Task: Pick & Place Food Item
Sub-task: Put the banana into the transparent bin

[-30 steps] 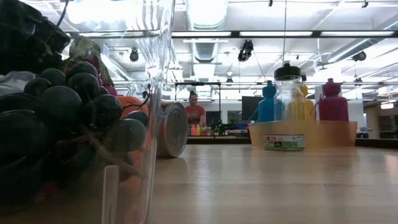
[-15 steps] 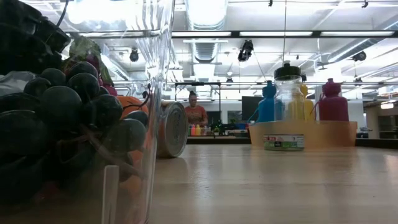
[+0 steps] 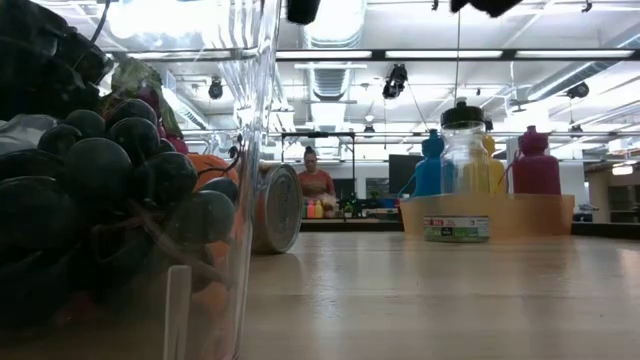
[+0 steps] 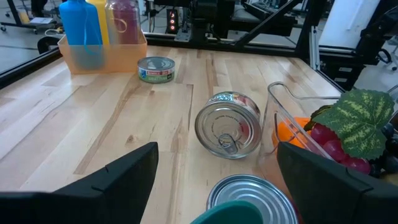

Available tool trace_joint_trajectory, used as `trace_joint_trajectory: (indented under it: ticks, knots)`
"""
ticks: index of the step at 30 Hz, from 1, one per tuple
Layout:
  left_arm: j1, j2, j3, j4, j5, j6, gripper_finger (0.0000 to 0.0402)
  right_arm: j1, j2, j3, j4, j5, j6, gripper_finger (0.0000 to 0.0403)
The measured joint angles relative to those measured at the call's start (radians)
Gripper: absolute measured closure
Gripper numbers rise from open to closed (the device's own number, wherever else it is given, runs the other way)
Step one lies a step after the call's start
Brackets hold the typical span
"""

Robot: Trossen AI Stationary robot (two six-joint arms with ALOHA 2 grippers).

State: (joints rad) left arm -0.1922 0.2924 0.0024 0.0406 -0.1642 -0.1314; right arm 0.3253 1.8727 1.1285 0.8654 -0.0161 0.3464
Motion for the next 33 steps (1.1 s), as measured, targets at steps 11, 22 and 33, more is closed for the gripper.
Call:
trace_joint_trajectory:
  ticks: [11, 22, 33]
  knots:
    - [0.0, 0.006, 0.0, 0.001, 0.0, 0.0, 0.0066, -0.013, 0.163, 0.107, -0.004, -0.051, 0.099, 0.0298]
    - [0.0, 0.006, 0.0, 0.0, 0.0, 0.0, 0.0066, -0.037, 0.219, 0.275, -0.489, -0.123, 0.216, 0.0298]
    - [0.0, 0.006, 0.0, 0.0, 0.0, 0.0, 0.0066, -0.015, 0.27, 0.424, -0.762, -0.12, 0.174, 0.0298]
